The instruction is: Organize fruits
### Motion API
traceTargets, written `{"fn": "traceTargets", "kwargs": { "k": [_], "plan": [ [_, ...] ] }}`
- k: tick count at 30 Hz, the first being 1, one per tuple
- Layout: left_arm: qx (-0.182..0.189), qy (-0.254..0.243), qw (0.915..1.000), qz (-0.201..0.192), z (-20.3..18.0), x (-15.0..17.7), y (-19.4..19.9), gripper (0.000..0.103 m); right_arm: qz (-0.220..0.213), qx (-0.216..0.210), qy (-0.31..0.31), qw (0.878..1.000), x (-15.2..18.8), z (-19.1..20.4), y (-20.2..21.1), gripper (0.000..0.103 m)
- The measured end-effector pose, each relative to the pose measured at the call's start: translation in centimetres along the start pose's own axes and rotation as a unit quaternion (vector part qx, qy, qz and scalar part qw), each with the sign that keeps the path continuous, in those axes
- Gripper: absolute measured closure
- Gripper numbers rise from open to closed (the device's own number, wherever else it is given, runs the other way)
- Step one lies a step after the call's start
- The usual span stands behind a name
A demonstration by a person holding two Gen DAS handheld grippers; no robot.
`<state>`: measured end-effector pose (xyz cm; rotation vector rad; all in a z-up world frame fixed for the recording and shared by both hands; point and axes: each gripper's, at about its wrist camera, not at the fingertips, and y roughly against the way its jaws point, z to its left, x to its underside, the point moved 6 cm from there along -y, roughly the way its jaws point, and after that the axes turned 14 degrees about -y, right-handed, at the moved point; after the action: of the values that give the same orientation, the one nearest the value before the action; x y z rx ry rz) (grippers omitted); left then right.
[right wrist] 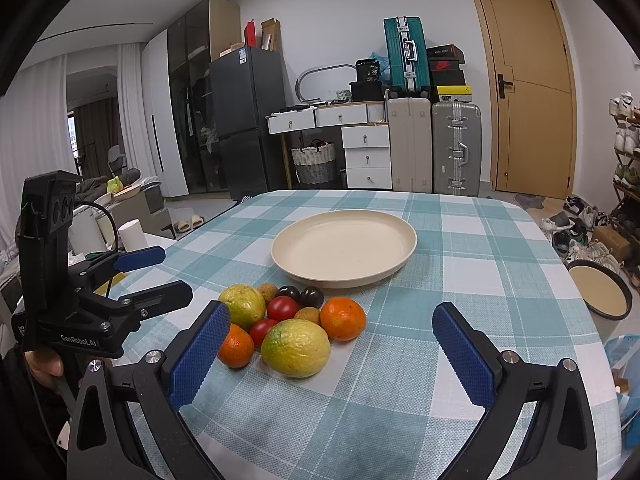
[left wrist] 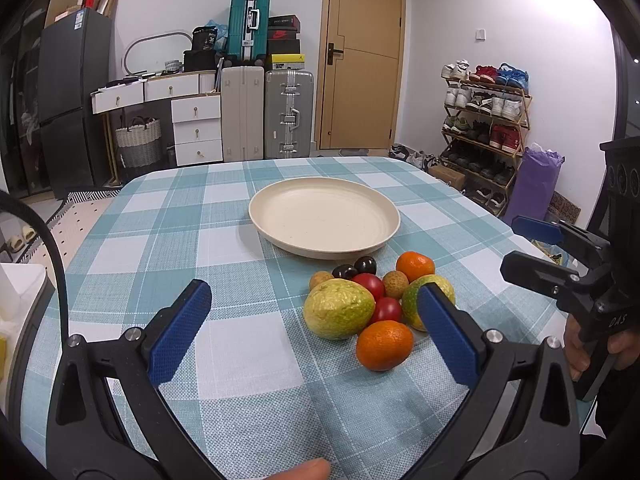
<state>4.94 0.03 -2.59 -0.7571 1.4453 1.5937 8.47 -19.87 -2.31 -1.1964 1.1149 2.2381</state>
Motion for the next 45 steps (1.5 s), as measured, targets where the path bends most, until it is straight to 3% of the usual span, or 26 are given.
{"fn": "traceTargets", "kwargs": {
  "k": [45],
  "plan": [
    [0.003,0.004,0.9999,0.009,0.4,0.6,-1.0,0.0,-0.006,-0.002,-0.003,1.0,0.3,0.1,0.2,0.0]
  ]
}}
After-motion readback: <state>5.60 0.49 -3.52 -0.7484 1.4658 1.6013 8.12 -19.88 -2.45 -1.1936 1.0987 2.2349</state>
